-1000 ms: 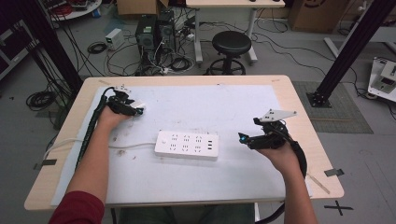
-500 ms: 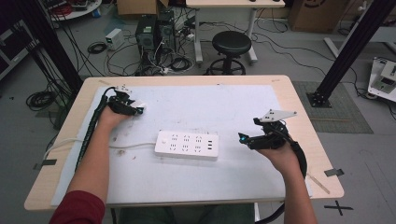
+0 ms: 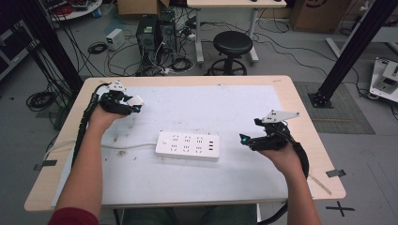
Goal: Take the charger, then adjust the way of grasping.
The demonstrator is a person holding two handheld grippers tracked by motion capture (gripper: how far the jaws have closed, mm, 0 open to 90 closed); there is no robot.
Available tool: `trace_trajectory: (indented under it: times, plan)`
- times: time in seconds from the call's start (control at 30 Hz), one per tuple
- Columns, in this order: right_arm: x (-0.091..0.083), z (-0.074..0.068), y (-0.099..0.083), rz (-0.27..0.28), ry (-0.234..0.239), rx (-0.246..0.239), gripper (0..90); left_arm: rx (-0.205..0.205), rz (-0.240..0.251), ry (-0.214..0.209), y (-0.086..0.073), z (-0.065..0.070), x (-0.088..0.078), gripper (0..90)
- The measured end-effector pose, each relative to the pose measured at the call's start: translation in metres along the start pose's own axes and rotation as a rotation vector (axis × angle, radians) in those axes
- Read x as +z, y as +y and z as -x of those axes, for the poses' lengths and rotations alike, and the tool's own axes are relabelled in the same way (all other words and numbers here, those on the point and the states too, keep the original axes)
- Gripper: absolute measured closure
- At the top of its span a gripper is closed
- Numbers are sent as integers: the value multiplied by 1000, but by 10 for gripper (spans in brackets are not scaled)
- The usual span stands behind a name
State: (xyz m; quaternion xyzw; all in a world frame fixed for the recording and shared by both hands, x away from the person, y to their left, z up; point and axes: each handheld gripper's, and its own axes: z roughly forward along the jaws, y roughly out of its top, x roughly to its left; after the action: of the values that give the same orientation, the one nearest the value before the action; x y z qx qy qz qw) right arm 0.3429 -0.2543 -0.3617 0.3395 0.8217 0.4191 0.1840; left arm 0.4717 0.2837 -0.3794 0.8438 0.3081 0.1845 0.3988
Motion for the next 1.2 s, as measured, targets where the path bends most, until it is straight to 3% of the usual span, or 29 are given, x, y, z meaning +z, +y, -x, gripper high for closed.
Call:
trace_trajectory:
  times: [0.17,0.23,0.3,0.33,0.4,0.47,0.5,0.6,0.8,1.0,1.2]
  plan:
    - [-2,-2,-2,7,2,-2,158,16,11,1,1,14,-17,426]
    - [-2,-4,-3,13,13,-10,158,30,36,-1,2,29,-34,425]
    - [-2,-4,-3,15,17,-15,158,30,36,-1,2,29,-34,425]
    - [-2,-4,-3,15,17,-15,158,45,54,-19,4,46,-49,425]
    - [-3,-6,-4,10,24,-16,158,59,58,-36,4,56,-54,425]
    - [-3,-6,-3,11,25,-21,158,59,58,-36,4,56,-54,425]
    - [-3,-6,-3,10,26,-23,158,85,55,-63,3,70,-57,426]
    - [-5,-7,-2,17,26,-24,158,109,52,-88,2,81,-57,425]
    - [-5,-8,0,16,25,-20,158,137,32,-122,2,92,-55,425]
    - [-6,-8,4,14,26,-31,158,157,34,-125,4,101,-55,426]
    - [-13,-14,8,25,33,-44,158,220,48,-146,9,116,-56,425]
